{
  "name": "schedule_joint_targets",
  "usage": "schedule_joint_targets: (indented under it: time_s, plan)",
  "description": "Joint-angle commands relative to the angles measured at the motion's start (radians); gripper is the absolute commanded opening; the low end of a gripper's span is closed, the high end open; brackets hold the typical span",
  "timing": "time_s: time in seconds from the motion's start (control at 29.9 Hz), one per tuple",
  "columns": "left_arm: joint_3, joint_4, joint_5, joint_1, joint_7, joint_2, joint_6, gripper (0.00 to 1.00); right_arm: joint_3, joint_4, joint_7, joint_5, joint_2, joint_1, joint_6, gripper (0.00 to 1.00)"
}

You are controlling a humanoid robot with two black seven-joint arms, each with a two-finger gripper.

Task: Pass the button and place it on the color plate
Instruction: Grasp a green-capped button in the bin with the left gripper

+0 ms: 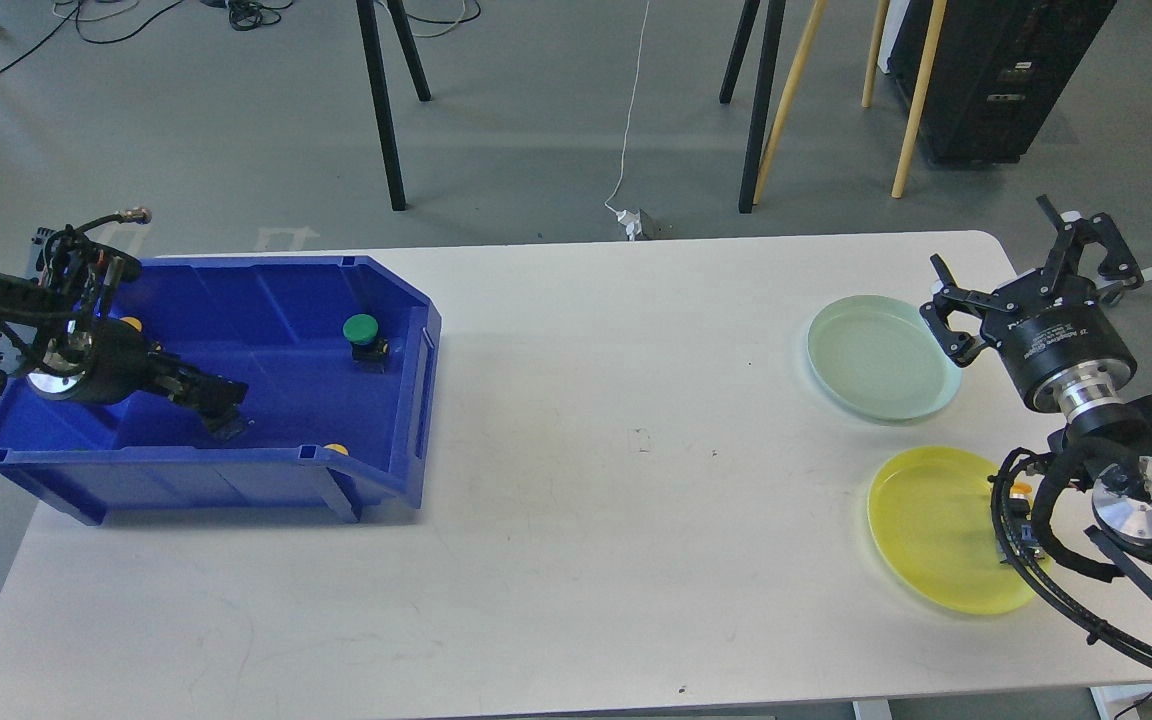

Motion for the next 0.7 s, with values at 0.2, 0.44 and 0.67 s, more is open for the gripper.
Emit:
schedule_joint_targets:
  time_s: [0.2, 0.44, 0.67]
  plan:
    - [0.000, 0.073, 0.001, 0.027, 0.000, -0.051, 0.000, 0.92, 0.006, 0.003, 0.002, 0.002, 0.002, -0.017, -0.001, 0.96]
    - [0.001, 0.119, -0.001, 0.034, 0.000, -0.075, 0.000, 0.81, 0.011, 0.006, 0.003, 0.002, 0.006, -0.037, 0.004, 0.96]
    - [0.000, 0.122, -0.001, 0.036, 0.000, -0.089, 0.000, 0.72, 0.014, 0.008, 0.005, 0.003, 0.008, -0.049, 0.007, 0.96]
